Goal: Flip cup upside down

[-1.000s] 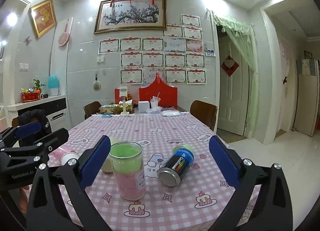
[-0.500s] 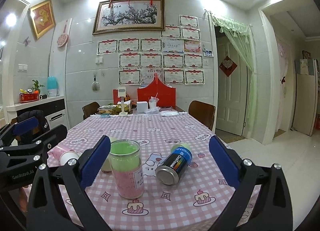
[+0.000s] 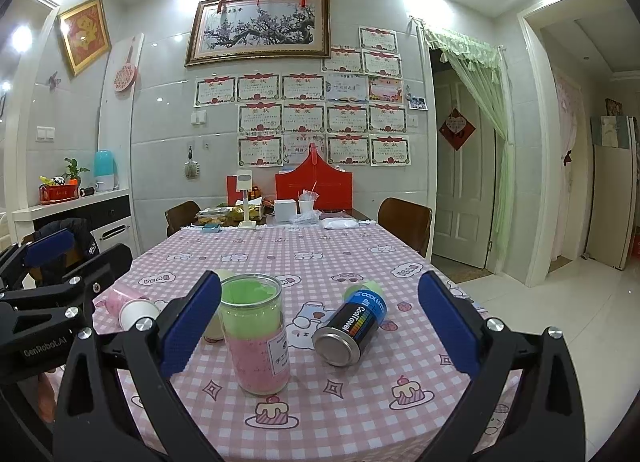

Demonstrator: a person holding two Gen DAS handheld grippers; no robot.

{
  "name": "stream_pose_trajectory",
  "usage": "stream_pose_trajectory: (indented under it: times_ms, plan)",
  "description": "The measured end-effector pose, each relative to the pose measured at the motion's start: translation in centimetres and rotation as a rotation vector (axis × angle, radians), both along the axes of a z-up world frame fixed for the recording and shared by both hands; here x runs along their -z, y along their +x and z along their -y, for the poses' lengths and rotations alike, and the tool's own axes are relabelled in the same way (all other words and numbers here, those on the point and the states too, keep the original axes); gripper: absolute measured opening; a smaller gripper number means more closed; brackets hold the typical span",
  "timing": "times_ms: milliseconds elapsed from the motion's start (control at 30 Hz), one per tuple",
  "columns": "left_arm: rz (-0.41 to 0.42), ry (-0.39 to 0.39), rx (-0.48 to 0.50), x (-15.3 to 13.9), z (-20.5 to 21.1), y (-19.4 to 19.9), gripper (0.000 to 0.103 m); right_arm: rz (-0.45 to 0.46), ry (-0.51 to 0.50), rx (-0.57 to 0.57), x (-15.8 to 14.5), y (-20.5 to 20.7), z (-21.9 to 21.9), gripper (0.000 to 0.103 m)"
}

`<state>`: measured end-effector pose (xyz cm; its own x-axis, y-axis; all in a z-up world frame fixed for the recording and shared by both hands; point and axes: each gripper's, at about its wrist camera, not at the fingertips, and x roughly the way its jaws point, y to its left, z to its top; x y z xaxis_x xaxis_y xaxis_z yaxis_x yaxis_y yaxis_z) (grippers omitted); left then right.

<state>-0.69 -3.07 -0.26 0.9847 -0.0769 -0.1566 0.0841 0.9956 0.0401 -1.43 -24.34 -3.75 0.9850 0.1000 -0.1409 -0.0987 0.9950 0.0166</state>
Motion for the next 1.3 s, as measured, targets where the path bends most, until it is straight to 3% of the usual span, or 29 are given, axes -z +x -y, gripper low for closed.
stream_pose_trajectory:
  times_ms: [1300]
  plan:
    - [0.013, 0.004, -0.02, -0.38, -0.65, -0.08, 0.094, 0.0, -0.007, -0.014, -0.12, 0.03, -0.25, 0.095]
